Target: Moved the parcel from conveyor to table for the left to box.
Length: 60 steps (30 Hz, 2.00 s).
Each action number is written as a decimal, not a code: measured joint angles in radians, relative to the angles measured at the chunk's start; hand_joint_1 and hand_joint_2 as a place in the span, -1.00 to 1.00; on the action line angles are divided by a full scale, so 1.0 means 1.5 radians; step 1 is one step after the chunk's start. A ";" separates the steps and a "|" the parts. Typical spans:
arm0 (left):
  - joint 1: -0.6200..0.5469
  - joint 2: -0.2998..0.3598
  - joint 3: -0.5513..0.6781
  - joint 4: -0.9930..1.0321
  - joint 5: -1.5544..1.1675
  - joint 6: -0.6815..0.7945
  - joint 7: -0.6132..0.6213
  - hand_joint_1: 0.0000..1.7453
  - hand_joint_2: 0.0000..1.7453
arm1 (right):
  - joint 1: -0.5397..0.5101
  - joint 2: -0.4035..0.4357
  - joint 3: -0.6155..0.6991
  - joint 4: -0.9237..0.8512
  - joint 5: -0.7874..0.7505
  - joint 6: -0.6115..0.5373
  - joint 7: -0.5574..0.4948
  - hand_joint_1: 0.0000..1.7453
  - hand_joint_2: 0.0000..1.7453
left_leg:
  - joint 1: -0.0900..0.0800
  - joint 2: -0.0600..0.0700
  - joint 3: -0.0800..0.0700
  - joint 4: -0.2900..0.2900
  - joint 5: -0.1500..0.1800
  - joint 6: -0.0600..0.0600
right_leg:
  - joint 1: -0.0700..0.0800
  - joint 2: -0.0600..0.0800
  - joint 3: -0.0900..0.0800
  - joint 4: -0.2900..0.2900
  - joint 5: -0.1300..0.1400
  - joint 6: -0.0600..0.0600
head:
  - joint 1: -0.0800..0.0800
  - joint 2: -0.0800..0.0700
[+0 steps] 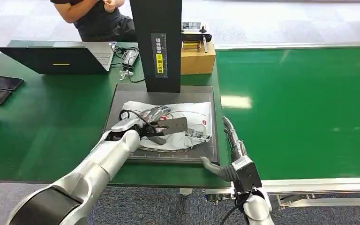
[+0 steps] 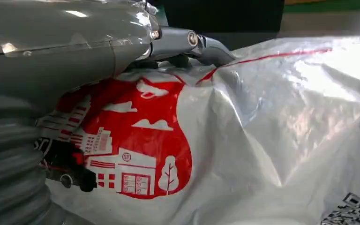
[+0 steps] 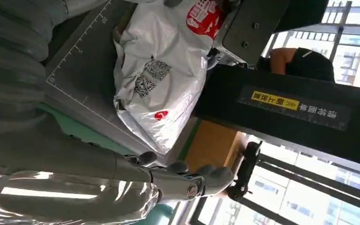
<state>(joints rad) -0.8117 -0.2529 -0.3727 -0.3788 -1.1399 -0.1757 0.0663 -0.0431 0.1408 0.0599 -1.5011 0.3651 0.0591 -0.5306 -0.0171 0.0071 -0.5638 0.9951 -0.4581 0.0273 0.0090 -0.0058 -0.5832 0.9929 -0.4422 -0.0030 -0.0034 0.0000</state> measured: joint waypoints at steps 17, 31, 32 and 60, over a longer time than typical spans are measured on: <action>-0.022 0.007 0.000 0.023 -0.024 -0.162 0.024 1.00 1.00 | -0.006 0.000 0.007 0.019 -0.013 -0.018 0.018 -1.00 1.00 | 0.000 0.000 0.007 0.000 -0.001 0.000 | 0.000 0.000 0.007 0.000 0.000 0.000 | 0.000 0.000; 0.008 0.013 0.001 0.023 -0.008 -0.010 -0.136 1.00 1.00 | -0.006 0.000 0.007 0.022 -0.025 -0.020 0.017 -1.00 1.00 | 0.000 -0.001 0.006 0.000 0.000 0.000 | 0.000 -0.002 0.007 0.000 -0.001 0.000 | 0.000 0.000; 0.012 0.014 0.001 0.023 -0.009 0.011 -0.137 1.00 1.00 | -0.005 0.000 0.007 0.022 -0.025 -0.018 0.017 -1.00 1.00 | 0.000 -0.001 0.006 0.000 0.000 0.000 | 0.000 -0.002 0.007 0.000 -0.001 0.000 | 0.000 0.000; 0.021 0.206 0.141 0.009 -0.057 0.290 0.110 1.00 1.00 | 0.025 -0.002 -0.001 0.003 -0.027 -0.018 0.019 -1.00 1.00 | 0.000 0.001 0.002 0.000 0.000 -0.001 | 0.000 0.001 0.002 0.001 -0.001 -0.001 | 0.000 0.000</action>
<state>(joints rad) -0.7797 0.0560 -0.1613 -0.3658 -1.2257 0.2588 0.2315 -0.0054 0.1381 0.0591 -1.4965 0.3243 0.0317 -0.5028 -0.0166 0.0087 -0.5606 0.9944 -0.4580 0.0258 0.0093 -0.0042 -0.5803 0.9946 -0.4433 -0.0049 -0.0034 0.0000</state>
